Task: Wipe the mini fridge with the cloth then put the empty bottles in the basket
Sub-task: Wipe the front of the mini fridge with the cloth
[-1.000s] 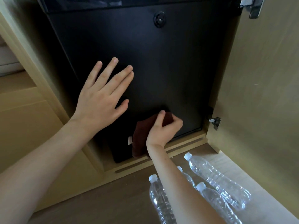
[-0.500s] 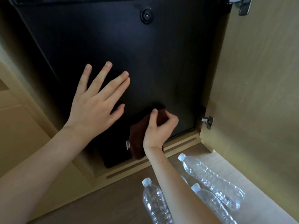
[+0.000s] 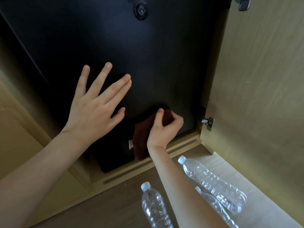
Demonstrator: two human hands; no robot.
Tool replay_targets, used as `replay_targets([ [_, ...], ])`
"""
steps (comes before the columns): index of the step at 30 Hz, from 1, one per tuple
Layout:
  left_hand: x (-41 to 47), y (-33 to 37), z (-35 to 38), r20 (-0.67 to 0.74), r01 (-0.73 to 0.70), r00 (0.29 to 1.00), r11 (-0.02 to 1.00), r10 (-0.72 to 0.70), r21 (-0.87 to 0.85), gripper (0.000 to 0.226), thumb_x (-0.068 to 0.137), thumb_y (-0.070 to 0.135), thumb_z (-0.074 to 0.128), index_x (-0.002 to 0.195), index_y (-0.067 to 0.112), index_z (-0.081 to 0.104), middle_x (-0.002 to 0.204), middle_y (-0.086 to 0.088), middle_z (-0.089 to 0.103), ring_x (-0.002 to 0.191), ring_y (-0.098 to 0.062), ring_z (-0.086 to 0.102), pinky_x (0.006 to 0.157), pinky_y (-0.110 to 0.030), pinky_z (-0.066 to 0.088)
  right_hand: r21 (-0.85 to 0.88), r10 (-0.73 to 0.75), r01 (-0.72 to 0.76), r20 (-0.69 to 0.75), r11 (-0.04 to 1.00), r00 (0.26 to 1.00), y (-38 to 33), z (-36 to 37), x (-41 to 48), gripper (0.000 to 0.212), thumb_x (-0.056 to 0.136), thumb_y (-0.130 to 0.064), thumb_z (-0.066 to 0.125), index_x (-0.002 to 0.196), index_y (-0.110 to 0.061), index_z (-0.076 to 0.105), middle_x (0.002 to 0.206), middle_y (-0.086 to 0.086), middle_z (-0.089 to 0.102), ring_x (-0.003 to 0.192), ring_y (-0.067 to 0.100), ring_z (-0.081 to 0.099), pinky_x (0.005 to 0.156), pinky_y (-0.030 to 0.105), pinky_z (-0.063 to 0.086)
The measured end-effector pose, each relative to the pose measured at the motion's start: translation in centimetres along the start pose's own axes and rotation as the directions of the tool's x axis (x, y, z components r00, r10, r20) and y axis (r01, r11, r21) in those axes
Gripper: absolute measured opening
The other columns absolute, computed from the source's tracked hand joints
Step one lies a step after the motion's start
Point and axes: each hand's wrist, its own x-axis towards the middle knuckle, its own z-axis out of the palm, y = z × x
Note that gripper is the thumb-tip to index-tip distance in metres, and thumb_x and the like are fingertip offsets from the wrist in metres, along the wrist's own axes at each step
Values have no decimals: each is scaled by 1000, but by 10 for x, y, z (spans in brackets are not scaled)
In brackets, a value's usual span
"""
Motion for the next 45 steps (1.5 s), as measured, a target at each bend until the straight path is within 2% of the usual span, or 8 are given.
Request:
replay_targets([
  [4, 1, 4, 6, -1, -8, 1000, 1000, 8, 12, 61, 97, 36, 46, 154, 16, 35, 160, 1, 33, 151, -34, 17, 122, -59, 6, -19, -288, 294, 154, 955, 945, -3, 3, 6, 25, 90, -29, 70, 105, -20, 53, 100, -5, 50, 93, 8, 58, 80, 17, 49],
  [11, 3, 10, 9, -7, -1, 1000, 1000, 1, -13, 60, 97, 33, 45, 153, 16, 36, 160, 1, 34, 151, -34, 18, 121, -61, 7, 14, 250, -250, -142, 968, 958, 14, -5, 9, 18, 95, -33, 64, 103, -26, 49, 104, -8, 51, 96, 8, 61, 85, 24, 52],
  [17, 4, 9, 11, -23, -25, 999, 1000, 25, 4, 60, 97, 34, 46, 153, 15, 37, 159, 0, 36, 151, -34, 19, 122, -58, 5, -20, -188, 190, 83, 982, 979, -15, 2, 17, 20, 91, -27, 69, 105, -22, 55, 101, -6, 49, 93, 3, 57, 78, 8, 46],
  [20, 4, 10, 12, -31, -13, 999, 1000, 13, -3, 59, 96, 34, 46, 152, 15, 39, 158, 0, 37, 151, -34, 20, 122, -58, 5, -16, -236, 237, 62, 971, 970, -12, 3, 21, 22, 91, -24, 70, 107, -18, 58, 102, 2, 51, 93, -1, 56, 77, 5, 43],
  [27, 7, 10, 10, -47, 15, 999, 999, -17, -47, 58, 95, 36, 50, 150, 18, 43, 156, 2, 41, 150, -30, 24, 123, -55, 9, 28, 293, -293, -199, 956, 935, 13, -13, 24, 16, 94, -32, 64, 104, -26, 52, 101, -7, 49, 88, 4, 57, 71, 14, 44],
  [35, 7, 12, 17, -103, 26, 994, 1000, -27, -8, 58, 94, 38, 53, 148, 17, 46, 154, 2, 44, 149, -30, 26, 122, -55, 10, -23, -204, 203, -8, 979, 979, -23, 8, 31, 21, 88, -31, 68, 102, -25, 54, 100, -4, 52, 90, -6, 56, 72, 3, 44],
  [42, 10, 16, 15, -75, 51, 996, 999, -50, 11, 60, 95, 40, 55, 149, 17, 44, 156, 0, 41, 149, -29, 25, 123, -53, 7, -60, 288, -310, -236, 949, 928, 20, -20, 41, 27, 93, -30, 65, 112, -13, 55, 105, 0, 51, 88, 13, 56, 70, 20, 43],
  [45, 17, 17, 13, -59, 37, 998, 999, -37, 1, 63, 94, 40, 55, 150, 16, 41, 159, -3, 37, 150, -29, 23, 123, -51, 6, -84, -15, 8, -79, 996, 997, -3, -13, 41, 21, 90, -27, 70, 104, -21, 54, 100, -5, 52, 90, -3, 56, 76, 7, 45],
])
